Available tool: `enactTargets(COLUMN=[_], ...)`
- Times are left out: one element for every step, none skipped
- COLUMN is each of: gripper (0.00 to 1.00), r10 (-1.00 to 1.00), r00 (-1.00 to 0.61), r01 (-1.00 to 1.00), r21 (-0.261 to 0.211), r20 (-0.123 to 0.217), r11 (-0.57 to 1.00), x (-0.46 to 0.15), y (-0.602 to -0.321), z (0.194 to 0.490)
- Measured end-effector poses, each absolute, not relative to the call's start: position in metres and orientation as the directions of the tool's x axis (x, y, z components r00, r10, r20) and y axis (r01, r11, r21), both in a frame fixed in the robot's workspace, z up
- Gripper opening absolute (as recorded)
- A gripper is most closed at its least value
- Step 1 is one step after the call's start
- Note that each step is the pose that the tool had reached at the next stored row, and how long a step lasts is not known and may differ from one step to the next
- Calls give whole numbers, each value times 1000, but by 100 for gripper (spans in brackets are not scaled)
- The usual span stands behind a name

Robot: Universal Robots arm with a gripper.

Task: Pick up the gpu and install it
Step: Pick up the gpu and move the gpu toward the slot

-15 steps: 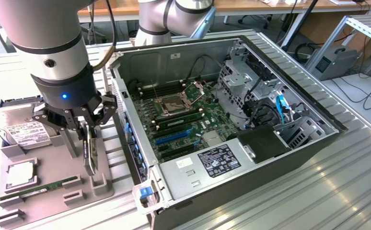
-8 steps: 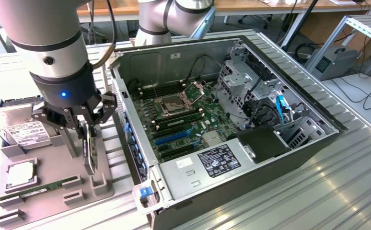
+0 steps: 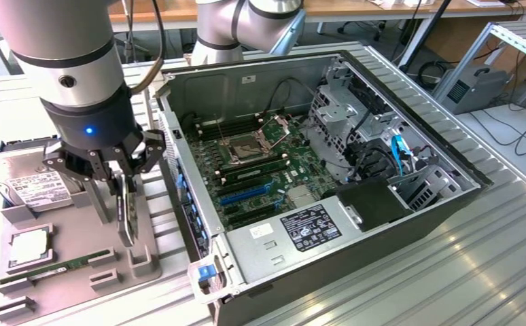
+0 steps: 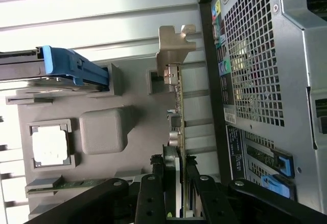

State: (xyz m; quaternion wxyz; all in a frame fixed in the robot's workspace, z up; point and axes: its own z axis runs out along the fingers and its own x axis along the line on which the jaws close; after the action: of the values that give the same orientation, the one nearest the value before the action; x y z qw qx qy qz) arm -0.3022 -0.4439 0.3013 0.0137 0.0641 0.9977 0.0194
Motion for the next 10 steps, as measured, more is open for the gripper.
enactTargets(gripper=[28, 28, 28, 28, 28, 28, 28, 28, 28, 28], r10=[128, 128, 128, 128, 128, 128, 128, 128, 128, 128], r00=[-991, -991, -991, -991, -991, -991, -991, -991, -991, -991], r01=[127, 127, 127, 127, 127, 127, 127, 127, 127, 127], r21=[40, 40, 40, 40, 40, 40, 40, 41, 40, 40], r20=[-25, -25, -25, -25, -25, -25, -25, -25, -25, -25], r11=[991, 991, 991, 991, 991, 991, 991, 991, 991, 991], x=[-302, -302, -302, -302, -302, -302, -302, -302, -302, -302], y=[-444, -444, -444, -444, -444, -444, -444, -444, -444, -444], z=[302, 303, 303, 304, 305, 306, 306, 307, 307, 308])
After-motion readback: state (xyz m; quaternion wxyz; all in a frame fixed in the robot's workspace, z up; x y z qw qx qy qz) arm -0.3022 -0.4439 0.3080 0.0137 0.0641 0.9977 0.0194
